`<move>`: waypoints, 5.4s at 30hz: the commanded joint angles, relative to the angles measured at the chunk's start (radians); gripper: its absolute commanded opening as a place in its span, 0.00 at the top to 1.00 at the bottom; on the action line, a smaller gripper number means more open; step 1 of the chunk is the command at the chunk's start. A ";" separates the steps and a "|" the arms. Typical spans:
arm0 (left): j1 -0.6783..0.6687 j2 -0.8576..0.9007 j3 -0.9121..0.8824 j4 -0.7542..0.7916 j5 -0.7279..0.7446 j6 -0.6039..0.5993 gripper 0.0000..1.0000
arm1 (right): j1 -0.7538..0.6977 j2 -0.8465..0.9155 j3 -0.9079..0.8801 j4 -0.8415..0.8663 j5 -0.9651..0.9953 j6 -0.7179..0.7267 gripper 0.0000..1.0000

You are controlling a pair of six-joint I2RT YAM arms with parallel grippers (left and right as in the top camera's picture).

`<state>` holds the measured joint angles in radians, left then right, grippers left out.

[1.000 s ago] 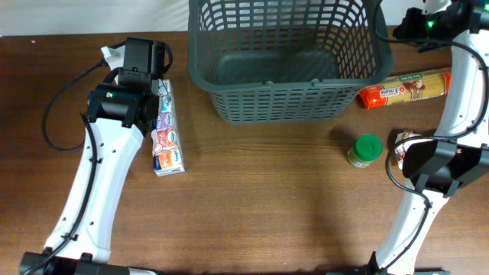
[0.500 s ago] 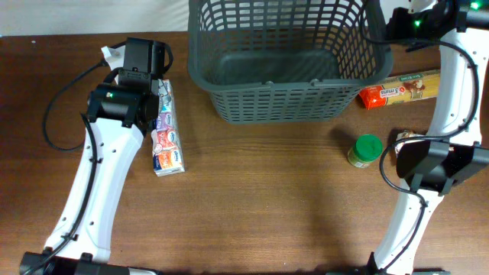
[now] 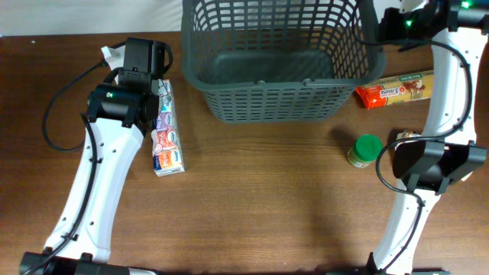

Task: Pack container

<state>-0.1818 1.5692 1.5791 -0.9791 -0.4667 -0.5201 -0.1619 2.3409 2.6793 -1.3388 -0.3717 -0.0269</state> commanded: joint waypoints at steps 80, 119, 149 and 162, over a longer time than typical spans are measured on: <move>0.107 0.009 0.013 0.006 0.045 0.047 0.98 | 0.072 0.007 0.000 -0.007 -0.064 -0.021 0.96; 0.123 0.009 0.013 0.003 -0.011 0.111 0.46 | -0.174 -0.069 0.062 -0.073 0.045 0.066 0.01; 0.401 -0.013 0.013 -0.054 0.052 0.107 0.00 | -0.136 -0.489 -0.044 -0.360 0.172 0.162 0.01; 0.401 -0.013 0.013 -0.054 0.053 0.106 0.00 | -0.068 -0.580 -0.570 -0.356 0.206 -0.001 0.01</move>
<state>0.2150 1.5692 1.5795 -1.0317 -0.4183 -0.4225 -0.2337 1.7706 2.1509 -1.6924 -0.1890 0.0368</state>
